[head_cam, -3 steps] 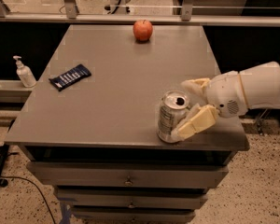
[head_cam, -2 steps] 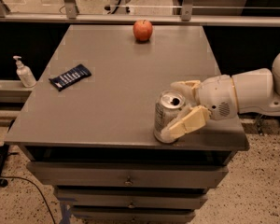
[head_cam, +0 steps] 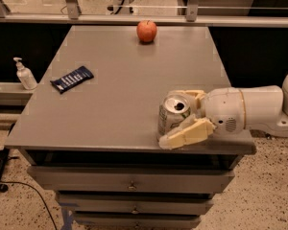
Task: Pick 7up can
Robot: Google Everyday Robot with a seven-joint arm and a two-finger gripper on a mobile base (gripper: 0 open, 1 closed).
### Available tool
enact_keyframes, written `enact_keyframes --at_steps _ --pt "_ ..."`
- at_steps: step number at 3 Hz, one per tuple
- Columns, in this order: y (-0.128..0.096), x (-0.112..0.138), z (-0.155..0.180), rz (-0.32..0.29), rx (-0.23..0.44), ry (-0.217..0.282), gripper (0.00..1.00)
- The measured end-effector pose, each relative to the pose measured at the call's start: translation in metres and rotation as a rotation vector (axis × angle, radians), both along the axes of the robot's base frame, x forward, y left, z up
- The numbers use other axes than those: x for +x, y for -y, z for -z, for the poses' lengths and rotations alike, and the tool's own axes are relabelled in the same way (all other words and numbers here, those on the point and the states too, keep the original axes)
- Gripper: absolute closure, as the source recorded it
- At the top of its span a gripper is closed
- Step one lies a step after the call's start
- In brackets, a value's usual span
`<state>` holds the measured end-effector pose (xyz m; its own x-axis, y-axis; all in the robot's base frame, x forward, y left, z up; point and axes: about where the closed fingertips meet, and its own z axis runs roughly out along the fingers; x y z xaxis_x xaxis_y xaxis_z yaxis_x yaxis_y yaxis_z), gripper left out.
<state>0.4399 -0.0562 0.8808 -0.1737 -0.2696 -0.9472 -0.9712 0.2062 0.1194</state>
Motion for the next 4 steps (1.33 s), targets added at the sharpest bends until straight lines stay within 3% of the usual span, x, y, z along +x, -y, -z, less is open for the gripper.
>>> enact_keyframes --at_steps 2,3,4 --pt "0.017 -0.005 0.000 0.032 0.015 0.099 0.61" --pt "0.016 0.019 -0.016 0.045 0.029 0.167 0.85" --pt "0.013 0.053 -0.048 0.062 -0.021 0.238 1.00"
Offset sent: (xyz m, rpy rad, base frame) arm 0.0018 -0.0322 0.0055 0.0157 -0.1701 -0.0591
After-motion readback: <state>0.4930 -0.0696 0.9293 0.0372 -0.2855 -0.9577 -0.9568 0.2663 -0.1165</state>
